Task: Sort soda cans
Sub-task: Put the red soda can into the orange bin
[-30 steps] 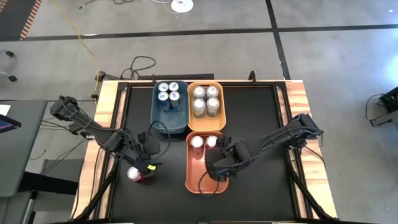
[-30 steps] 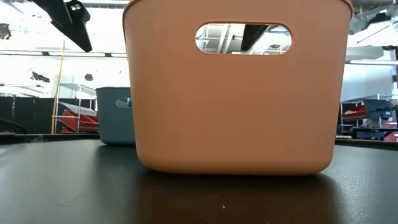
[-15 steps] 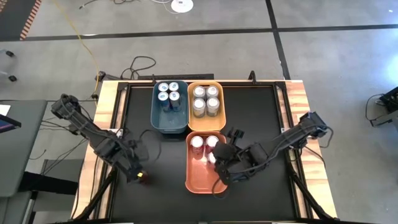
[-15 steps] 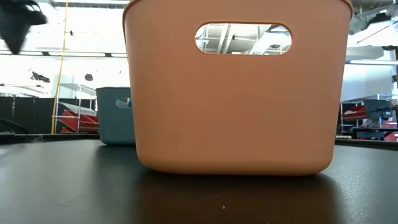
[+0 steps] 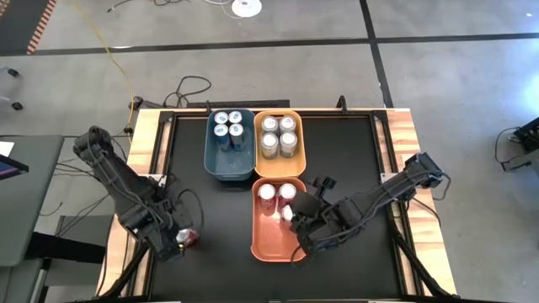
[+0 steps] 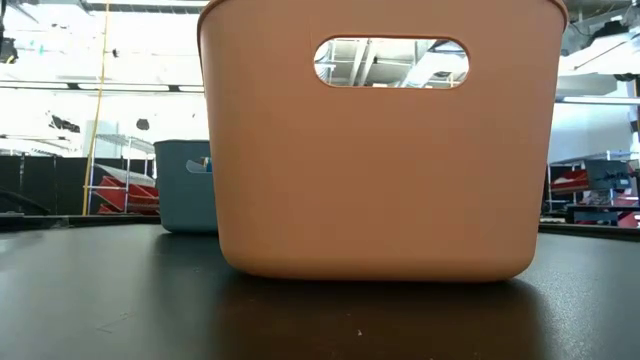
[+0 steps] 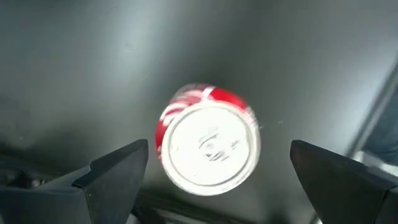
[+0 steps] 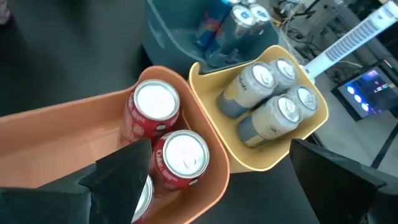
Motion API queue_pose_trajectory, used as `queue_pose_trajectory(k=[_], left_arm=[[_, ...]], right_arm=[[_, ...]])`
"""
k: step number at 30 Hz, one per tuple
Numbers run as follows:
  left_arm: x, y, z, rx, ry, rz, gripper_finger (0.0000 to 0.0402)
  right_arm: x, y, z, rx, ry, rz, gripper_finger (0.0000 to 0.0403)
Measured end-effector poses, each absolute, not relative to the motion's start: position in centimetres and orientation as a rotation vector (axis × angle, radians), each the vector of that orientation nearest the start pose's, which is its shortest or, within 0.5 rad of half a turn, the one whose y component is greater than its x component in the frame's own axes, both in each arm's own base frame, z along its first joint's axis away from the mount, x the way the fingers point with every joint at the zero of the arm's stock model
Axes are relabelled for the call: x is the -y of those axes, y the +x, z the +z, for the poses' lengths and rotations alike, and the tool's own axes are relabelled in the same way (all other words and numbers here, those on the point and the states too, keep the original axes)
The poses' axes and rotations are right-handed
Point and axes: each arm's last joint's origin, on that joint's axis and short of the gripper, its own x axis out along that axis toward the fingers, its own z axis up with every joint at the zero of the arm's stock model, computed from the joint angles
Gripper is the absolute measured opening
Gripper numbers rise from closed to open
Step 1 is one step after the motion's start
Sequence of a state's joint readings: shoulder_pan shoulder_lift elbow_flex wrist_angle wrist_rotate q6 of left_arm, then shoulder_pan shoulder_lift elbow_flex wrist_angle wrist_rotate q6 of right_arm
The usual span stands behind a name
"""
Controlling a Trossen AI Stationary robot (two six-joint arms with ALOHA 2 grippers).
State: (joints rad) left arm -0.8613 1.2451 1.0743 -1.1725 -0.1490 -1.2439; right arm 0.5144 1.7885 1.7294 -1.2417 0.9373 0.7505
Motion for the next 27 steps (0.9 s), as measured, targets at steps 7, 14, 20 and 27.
queue_pose_trajectory(k=[7,14,20,27], left_arm=[[16.5,14.0,25.5,-1.358,-0.329,0.266,0.0389],[16.9,14.4,24.3,-1.397,-0.261,0.321,0.0376],[16.6,14.9,24.1,-1.4,-0.268,0.352,0.0299],[15.5,15.6,24.9,-1.399,-0.279,0.405,0.0297]], right_arm=[[-15.6,31.2,32.5,-0.739,-0.182,-0.665,0.04],[-15.5,31.2,32.5,-0.74,-0.183,-0.669,0.04],[-15.7,31.0,32.5,-0.745,-0.195,-0.66,0.04],[-16.7,30.3,32.5,-0.772,-0.269,-0.612,0.04]])
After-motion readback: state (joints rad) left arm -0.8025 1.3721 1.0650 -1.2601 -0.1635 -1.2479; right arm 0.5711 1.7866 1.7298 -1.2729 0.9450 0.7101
